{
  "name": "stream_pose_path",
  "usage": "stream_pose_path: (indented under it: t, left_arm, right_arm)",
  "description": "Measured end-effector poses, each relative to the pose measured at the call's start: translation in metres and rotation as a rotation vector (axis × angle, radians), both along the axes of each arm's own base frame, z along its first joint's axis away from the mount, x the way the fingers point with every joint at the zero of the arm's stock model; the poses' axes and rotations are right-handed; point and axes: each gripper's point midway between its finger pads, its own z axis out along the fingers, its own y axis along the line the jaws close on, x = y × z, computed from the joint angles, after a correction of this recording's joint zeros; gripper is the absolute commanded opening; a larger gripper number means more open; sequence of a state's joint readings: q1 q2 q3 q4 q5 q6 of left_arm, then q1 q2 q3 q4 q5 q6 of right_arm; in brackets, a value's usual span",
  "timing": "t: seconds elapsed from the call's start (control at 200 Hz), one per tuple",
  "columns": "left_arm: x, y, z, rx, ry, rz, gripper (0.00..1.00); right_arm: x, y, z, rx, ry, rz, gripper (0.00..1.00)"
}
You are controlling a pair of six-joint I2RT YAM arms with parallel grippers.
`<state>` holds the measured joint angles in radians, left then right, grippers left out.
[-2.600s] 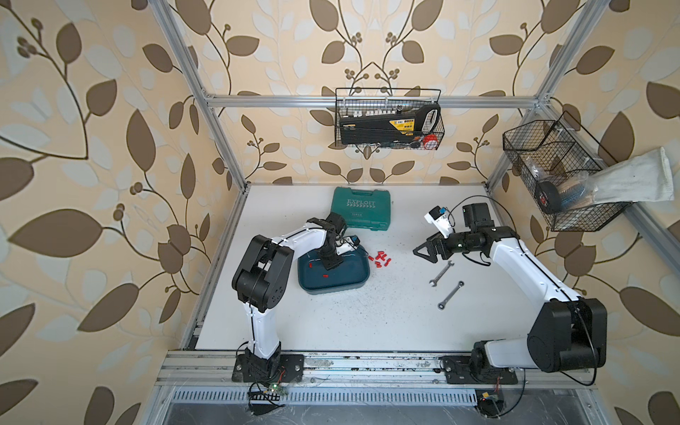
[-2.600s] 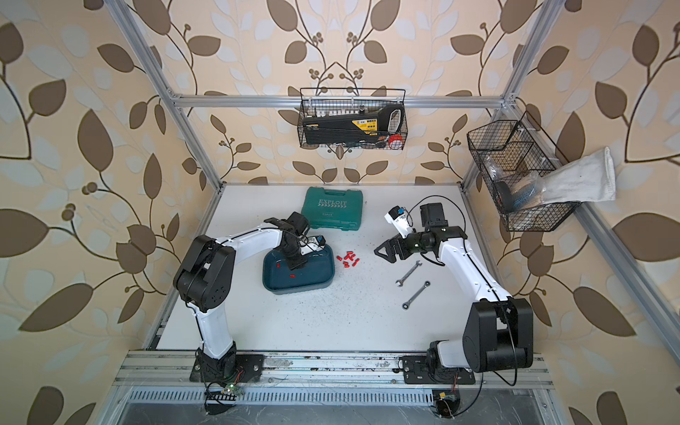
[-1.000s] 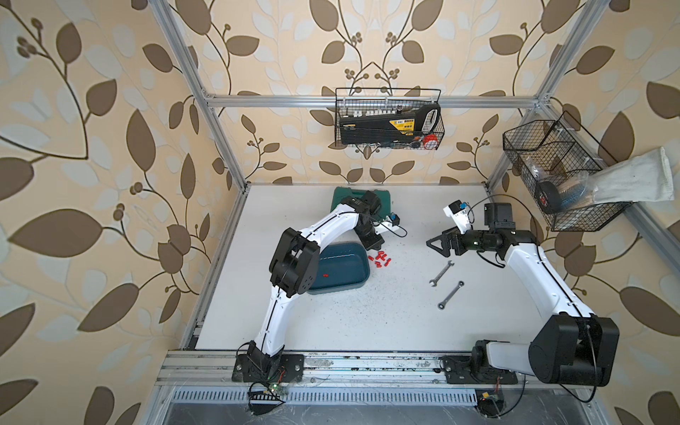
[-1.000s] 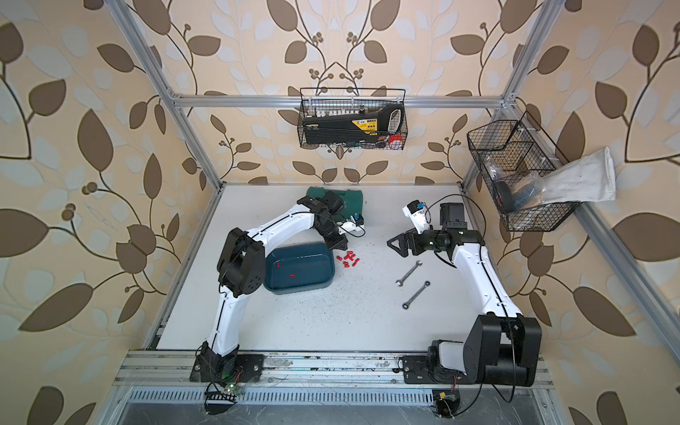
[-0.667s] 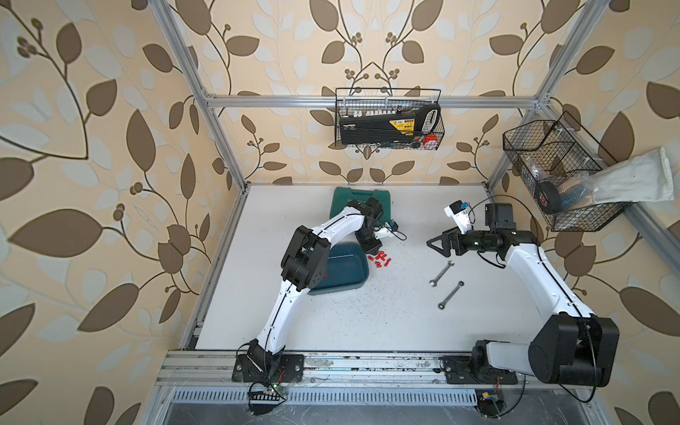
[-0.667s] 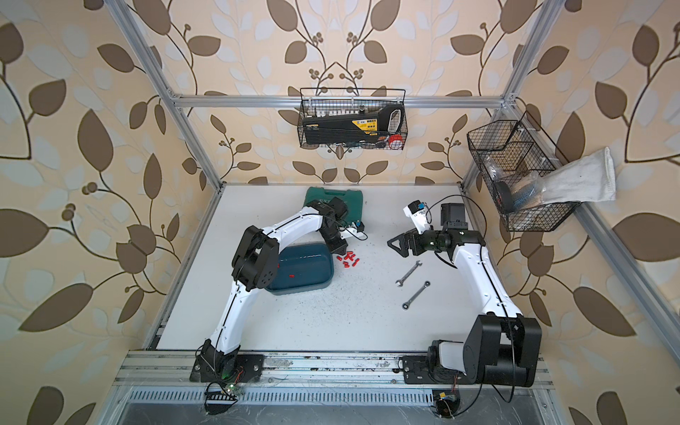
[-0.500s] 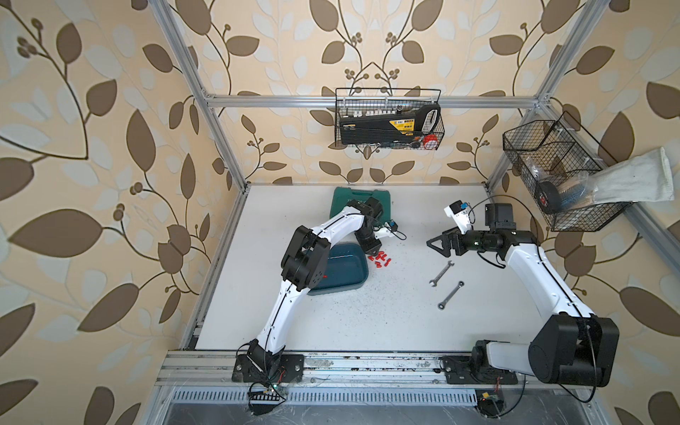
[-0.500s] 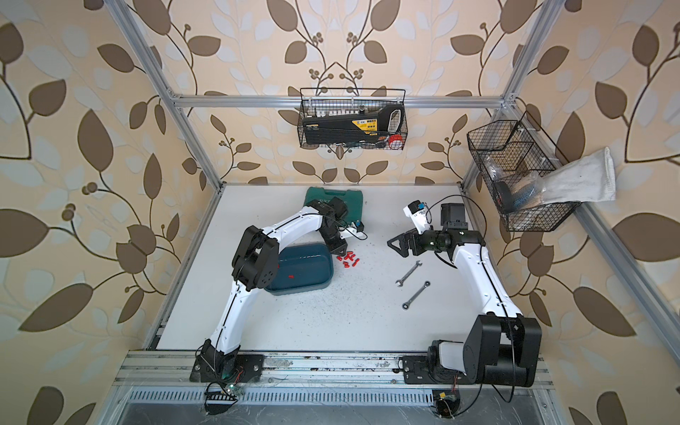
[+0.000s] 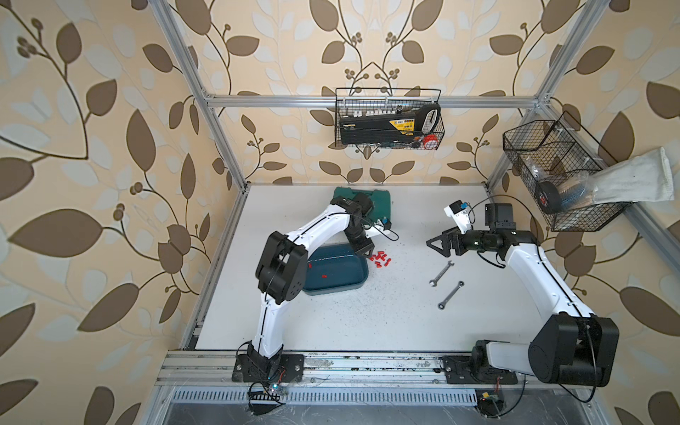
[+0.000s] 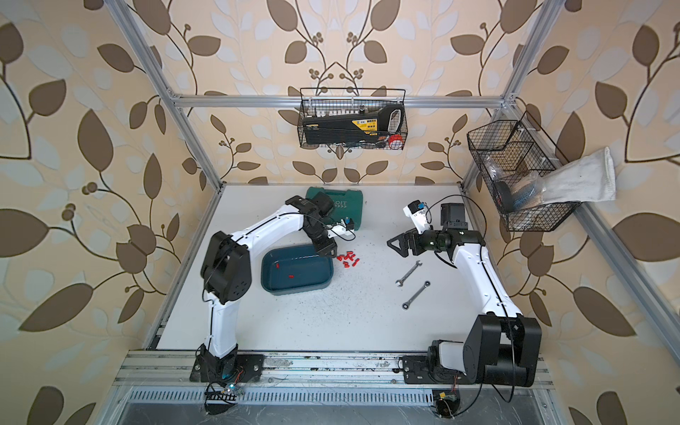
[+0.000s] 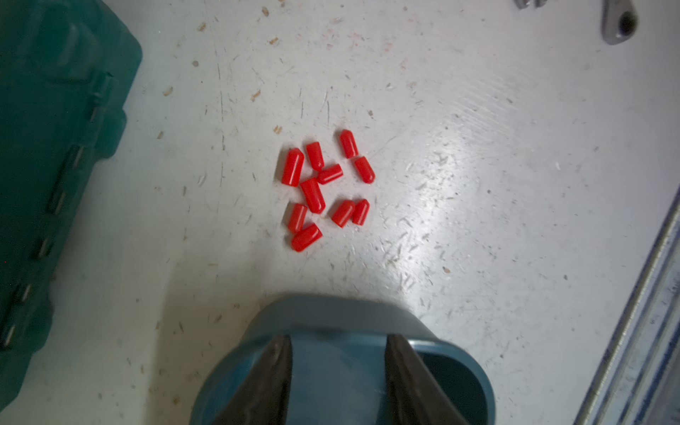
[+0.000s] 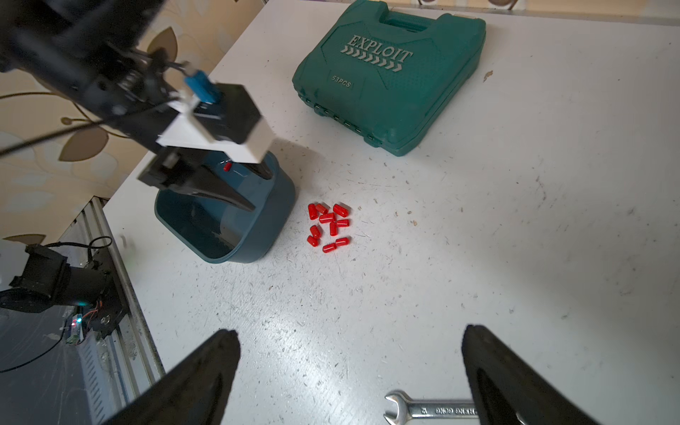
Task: Take the screw protection sleeves out of the storage box
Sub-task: Place the screw protection sleeve at the center of the board, then adjust the storage box at the center of the board.
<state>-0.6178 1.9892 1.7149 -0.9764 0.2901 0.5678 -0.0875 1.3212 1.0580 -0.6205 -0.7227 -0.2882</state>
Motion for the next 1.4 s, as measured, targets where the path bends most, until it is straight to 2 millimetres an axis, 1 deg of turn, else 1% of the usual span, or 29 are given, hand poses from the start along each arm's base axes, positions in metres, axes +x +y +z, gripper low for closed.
stream_pose_path:
  t: [0.06, 0.13, 0.185, 0.245, 0.32, 0.405, 0.49, 0.55, 0.65, 0.745, 0.88, 0.975, 1.085, 1.22, 1.31, 1.4]
  left_arm:
    - [-0.019, 0.021, 0.013, -0.007, -0.005, -0.005, 0.62]
    - [-0.043, 0.045, 0.020, -0.005, 0.000, -0.006, 0.70]
    - [-0.062, 0.060, 0.020, 0.002, 0.016, -0.006, 0.73]
    - [-0.080, 0.070, 0.015, 0.015, 0.041, -0.011, 0.74]
    - [-0.096, 0.081, 0.002, 0.042, 0.072, -0.014, 0.74]
    - [-0.106, 0.092, -0.017, 0.092, 0.099, -0.011, 0.72]
    - [-0.111, 0.104, -0.035, 0.152, 0.112, -0.004, 0.64]
    - [-0.109, 0.108, -0.044, 0.183, 0.110, -0.003, 0.55]
    - [-0.103, 0.108, -0.055, 0.208, 0.103, -0.002, 0.41]
    - [-0.102, 0.106, -0.059, 0.217, 0.099, -0.014, 0.27]
    - [-0.103, 0.108, -0.060, 0.230, 0.096, -0.019, 0.13]
    - [-0.106, 0.109, -0.055, 0.232, 0.097, -0.028, 0.04]
    - [-0.113, 0.108, -0.041, 0.226, 0.127, -0.044, 0.00]
    - [-0.125, 0.103, -0.020, 0.191, 0.198, -0.083, 0.00]
    - [-0.136, 0.095, -0.006, 0.158, 0.267, -0.120, 0.00]
    - [-0.140, 0.084, 0.006, 0.111, 0.322, -0.151, 0.00]
  right_arm:
    - [0.000, 0.000, 0.000, 0.001, -0.001, 0.002, 0.98]
    - [0.000, 0.001, 0.000, 0.003, -0.001, 0.005, 0.98]
    - [0.000, 0.001, 0.000, 0.003, -0.001, 0.005, 0.98]
    - [0.000, 0.001, -0.001, 0.004, 0.001, 0.005, 0.98]
    - [0.000, 0.002, 0.000, 0.006, 0.000, 0.007, 0.98]
    - [0.000, 0.002, 0.000, 0.006, 0.000, 0.007, 0.98]
    - [0.000, 0.002, 0.000, 0.006, 0.001, 0.007, 0.98]
    - [0.000, 0.002, -0.001, 0.006, 0.001, 0.007, 0.98]
    - [0.000, 0.002, -0.001, 0.006, 0.003, 0.007, 0.98]
    - [0.000, 0.002, -0.002, 0.006, 0.005, 0.007, 0.98]
    - [0.000, 0.002, -0.002, 0.006, 0.005, 0.007, 0.99]
    - [0.000, 0.002, -0.002, 0.006, 0.006, 0.007, 0.99]
    - [0.000, 0.002, -0.004, 0.007, 0.013, 0.009, 0.99]
    - [-0.001, 0.008, -0.008, 0.008, 0.023, 0.027, 0.99]
    - [-0.003, 0.019, -0.011, 0.008, 0.035, 0.061, 0.99]
    - [-0.009, 0.038, -0.020, 0.000, 0.059, 0.127, 0.99]
